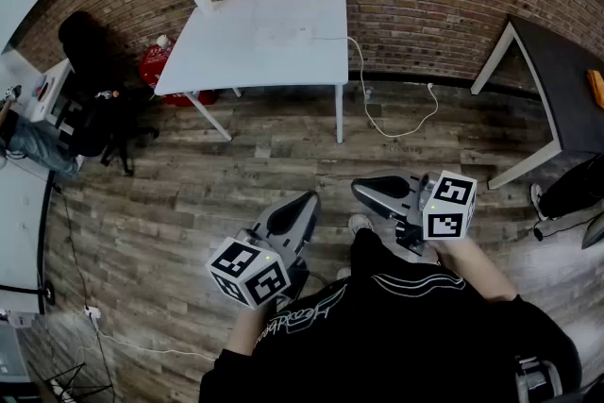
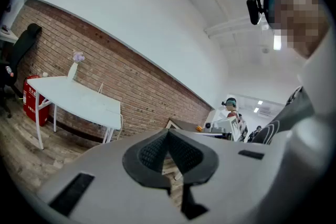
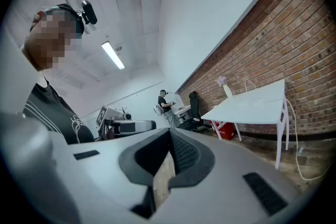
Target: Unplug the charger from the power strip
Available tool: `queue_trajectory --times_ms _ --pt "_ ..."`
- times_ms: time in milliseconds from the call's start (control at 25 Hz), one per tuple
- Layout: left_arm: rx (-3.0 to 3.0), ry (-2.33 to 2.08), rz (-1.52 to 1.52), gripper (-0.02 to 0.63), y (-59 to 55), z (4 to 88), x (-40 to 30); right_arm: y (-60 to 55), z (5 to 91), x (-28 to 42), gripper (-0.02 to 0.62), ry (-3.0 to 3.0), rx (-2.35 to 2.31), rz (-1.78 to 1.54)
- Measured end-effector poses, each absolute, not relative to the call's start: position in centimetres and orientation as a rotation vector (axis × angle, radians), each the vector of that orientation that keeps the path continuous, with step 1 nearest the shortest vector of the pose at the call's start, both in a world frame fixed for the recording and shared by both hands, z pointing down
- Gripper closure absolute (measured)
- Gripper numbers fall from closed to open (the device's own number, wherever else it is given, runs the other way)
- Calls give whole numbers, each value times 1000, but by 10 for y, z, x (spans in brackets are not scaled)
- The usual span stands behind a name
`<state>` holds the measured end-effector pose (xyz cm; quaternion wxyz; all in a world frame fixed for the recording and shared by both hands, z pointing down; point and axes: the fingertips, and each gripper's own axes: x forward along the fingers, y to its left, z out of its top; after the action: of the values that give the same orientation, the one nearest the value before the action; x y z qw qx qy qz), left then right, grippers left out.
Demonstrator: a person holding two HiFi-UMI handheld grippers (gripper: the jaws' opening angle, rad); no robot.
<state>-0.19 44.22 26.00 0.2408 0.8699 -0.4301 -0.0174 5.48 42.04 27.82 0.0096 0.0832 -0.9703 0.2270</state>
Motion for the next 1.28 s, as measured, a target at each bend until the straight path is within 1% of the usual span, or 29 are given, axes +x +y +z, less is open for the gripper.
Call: queue_trajectory --times_ms 480,760,1000,1280 --pt "2400 -1194 -49 603 448 238 -6 426 256 51 598 -3039 241 661" --pt "2403 -1205 -54 603 447 231 -11 429 244 53 598 -3088 232 694" --pt "2401 -1226 -50 603 440 235 -16 419 248 54 598 -3116 228 682" --pt "2362 -1253 -66 603 411 240 -35 385 253 36 598 -3138 165 683"
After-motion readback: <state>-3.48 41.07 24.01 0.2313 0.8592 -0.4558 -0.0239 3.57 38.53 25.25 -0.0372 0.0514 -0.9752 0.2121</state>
